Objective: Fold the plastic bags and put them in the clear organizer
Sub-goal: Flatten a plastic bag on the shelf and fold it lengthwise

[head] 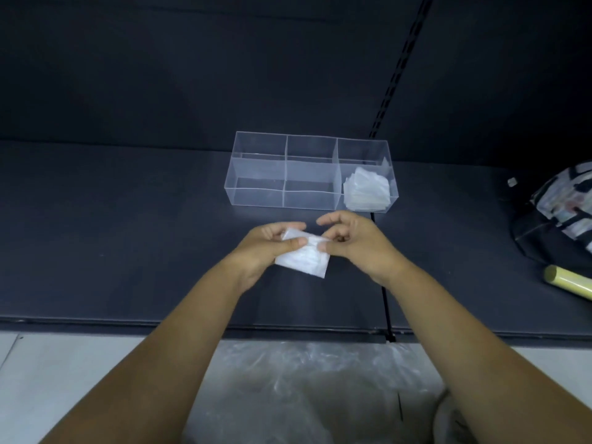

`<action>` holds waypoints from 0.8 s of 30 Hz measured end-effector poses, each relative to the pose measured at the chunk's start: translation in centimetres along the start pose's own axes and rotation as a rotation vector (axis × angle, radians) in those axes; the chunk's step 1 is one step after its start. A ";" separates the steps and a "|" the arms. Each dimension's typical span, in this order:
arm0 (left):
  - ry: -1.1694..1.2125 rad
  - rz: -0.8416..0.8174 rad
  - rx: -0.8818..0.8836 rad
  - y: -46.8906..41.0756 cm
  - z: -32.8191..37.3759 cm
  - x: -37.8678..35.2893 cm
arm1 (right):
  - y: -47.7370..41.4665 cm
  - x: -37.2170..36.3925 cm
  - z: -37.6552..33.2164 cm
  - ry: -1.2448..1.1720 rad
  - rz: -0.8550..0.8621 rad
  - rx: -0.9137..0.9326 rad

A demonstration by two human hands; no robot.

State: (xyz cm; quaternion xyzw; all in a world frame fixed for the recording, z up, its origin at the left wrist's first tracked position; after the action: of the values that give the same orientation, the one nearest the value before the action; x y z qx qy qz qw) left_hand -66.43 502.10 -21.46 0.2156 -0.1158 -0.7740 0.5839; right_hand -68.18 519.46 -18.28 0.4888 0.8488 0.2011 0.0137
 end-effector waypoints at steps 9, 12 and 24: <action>0.059 0.420 -0.213 -3.6 4.5 2.9 | -6.2 3.7 -0.7 -0.155 0.409 -0.110; -0.561 0.656 -0.413 -3.7 5.7 4.2 | -9.5 5.6 -1.4 -0.018 0.539 -0.114; -1.429 0.398 -0.335 -5.1 0.8 3.1 | -13.6 5.0 -1.3 0.862 0.629 -0.196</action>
State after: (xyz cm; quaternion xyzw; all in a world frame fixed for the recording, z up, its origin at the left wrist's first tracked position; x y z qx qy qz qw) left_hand -71.87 500.61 -23.57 -0.4545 -0.3834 -0.6126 0.5207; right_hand -82.30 517.17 -21.09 0.5889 0.5674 0.4559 -0.3512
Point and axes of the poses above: each hand's wrist, its own y-axis away from the middle knuckle, its own x-axis out of the back of the hand, z = x × y, the point moved 4 cm from there along -y, towards the middle knuckle, and after that the axes turned 7 degrees about -z, right-handed, at the moved point
